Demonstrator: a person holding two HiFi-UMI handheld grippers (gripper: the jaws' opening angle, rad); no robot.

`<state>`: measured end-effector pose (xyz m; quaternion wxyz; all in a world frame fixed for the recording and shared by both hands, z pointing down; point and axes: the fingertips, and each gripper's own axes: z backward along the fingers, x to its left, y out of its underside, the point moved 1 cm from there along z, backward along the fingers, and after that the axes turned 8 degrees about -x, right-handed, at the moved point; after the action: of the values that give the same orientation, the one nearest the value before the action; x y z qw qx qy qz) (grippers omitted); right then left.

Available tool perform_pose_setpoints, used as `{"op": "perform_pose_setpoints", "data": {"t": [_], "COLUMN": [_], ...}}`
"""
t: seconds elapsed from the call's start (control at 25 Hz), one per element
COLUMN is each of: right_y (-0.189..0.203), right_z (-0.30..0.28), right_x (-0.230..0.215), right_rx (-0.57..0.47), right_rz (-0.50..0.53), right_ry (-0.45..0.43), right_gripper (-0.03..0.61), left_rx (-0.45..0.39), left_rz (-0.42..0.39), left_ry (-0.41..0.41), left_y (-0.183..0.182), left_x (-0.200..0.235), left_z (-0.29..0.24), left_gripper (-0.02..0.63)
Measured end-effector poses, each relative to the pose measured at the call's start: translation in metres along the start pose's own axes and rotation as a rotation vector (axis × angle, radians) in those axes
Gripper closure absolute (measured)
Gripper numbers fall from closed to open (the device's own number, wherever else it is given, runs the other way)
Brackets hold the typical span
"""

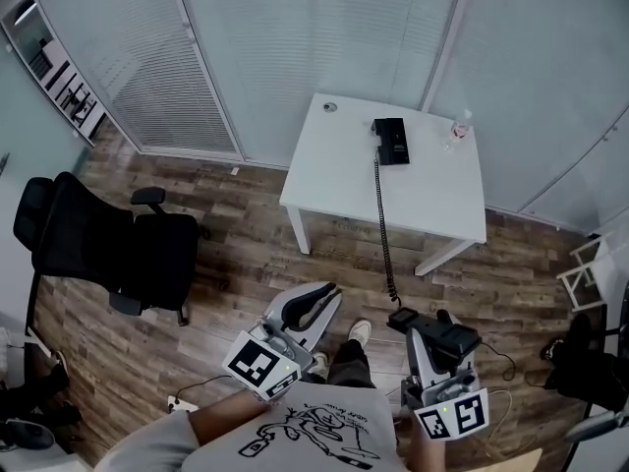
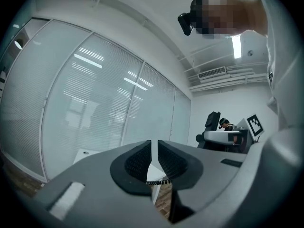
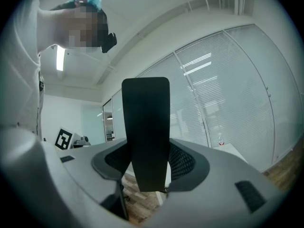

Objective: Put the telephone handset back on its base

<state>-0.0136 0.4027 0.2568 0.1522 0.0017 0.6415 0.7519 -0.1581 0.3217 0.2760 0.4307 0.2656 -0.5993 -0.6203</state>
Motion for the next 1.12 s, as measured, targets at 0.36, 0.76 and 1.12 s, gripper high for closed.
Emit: {"op": "perform_pose_setpoints", "data": {"t": [0.36,0.76,1.12], "right_y": [-0.001,-0.011,-0.008], "right_z": [-0.041,-0.076,-0.093], "right_x": [-0.073,-0.145,-0.188], "right_rx": [-0.008,-0.004,0.031], "right_rz": [-0.043,-0.069,-0.073], "right_ry": [-0.038,-0.095,-0.149], "right_gripper": [0.367,0.367,0.367], "left_rx": [0.006,0.004,-0.005], "left_rz": [-0.023,-0.044,-0.048], "left_ry": [-0.005,-0.019,-0.061], "left_y": [0.006,0.007,0.018], "left_x": [0.016,0.023,0.031], "left_z": [-0.094,-0.182,-0.228], "left_gripper": [0.574,0.574,0.574]}}
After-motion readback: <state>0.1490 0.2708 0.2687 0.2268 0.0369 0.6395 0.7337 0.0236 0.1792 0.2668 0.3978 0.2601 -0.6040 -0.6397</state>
